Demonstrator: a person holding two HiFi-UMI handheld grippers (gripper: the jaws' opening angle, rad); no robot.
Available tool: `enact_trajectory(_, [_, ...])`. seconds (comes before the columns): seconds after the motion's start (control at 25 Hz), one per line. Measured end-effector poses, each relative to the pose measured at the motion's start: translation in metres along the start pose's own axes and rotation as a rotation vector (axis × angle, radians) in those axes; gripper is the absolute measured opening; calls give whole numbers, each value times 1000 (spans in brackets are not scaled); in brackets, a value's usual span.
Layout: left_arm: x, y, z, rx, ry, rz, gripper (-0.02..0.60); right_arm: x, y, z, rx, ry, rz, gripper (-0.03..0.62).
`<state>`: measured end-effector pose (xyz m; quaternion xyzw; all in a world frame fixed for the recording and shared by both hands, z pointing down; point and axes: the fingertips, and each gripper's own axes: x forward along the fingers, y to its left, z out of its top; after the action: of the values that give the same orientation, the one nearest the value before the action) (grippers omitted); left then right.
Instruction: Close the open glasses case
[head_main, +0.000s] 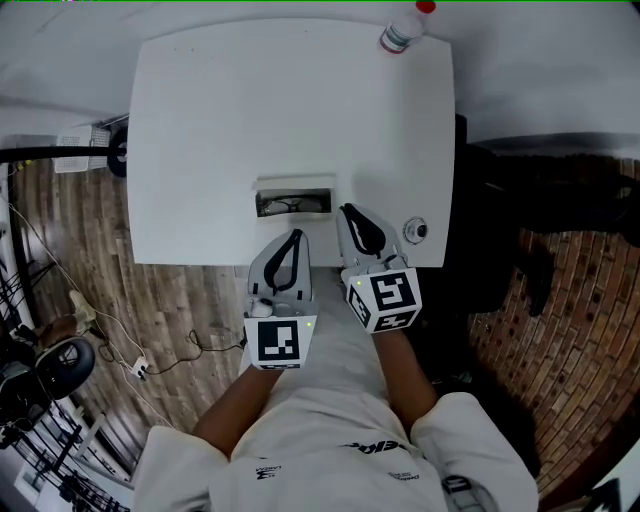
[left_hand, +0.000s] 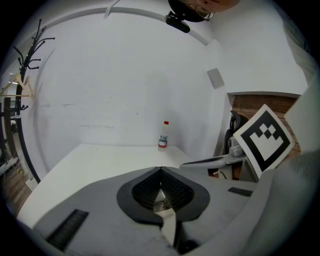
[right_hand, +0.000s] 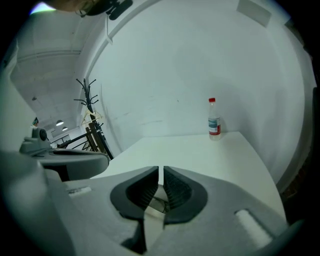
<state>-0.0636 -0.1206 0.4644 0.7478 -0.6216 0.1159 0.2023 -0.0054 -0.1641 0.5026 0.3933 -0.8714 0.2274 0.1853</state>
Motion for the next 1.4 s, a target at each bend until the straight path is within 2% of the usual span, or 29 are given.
enact_trajectory(0.4, [17,8,-18,-17,42,-5,-2,32,-11,-21,21,63,9,57])
enact_trajectory(1.4, [34,25,-42,-26,83,-4,-2,72,-29,-53,133,153,44,71])
